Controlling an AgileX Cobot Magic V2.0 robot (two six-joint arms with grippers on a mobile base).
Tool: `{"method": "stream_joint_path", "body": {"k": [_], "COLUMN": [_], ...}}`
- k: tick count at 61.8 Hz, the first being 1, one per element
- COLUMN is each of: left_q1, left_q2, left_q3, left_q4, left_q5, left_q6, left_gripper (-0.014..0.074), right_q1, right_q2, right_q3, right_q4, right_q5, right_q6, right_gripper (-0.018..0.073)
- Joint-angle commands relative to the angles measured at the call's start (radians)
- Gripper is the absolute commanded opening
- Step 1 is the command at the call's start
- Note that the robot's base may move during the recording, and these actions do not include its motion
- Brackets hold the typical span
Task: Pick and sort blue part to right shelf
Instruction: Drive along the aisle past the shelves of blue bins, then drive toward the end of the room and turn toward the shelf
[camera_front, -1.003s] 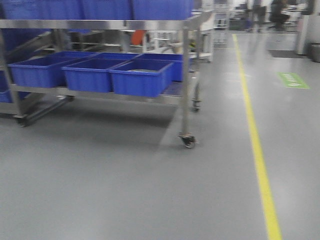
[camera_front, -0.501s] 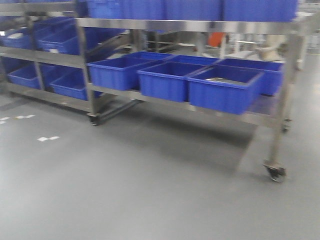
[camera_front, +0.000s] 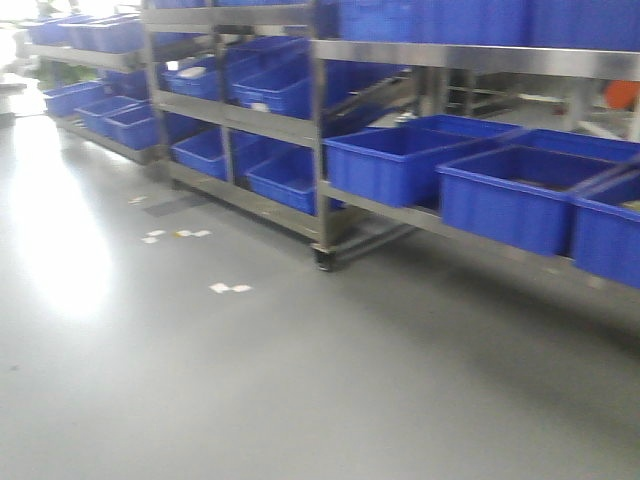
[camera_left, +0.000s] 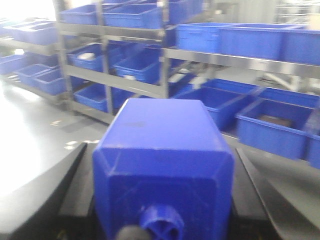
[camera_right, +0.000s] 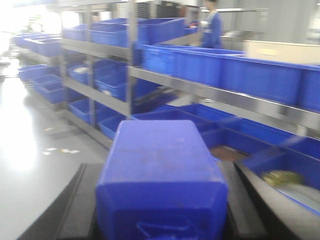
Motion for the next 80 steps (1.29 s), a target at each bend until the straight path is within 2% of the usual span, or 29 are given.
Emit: {"method": "stream_joint_path", "body": {"k": [1,80], "left_q1": [0.001,0.001], "left_q2": [0.005,0.005], "left_q3": [-0.030,-0.030], "left_q4": [-0.003,-0.003], "left_q5": [-0.094,-0.094], "left_q6": [0.001,0.001], "left_gripper": [0.0386,0.0386], "right_q1": [-0.006,-0.006], "right_q2": [0.012,0.012], "right_q3": [-0.025,-0.025], "right_q4": [-0.010,-0.010], "right_q5": [-0.094,-0.094], "right_q6": [0.000,0.000], "right_gripper": [0.0414,0.0414]}}
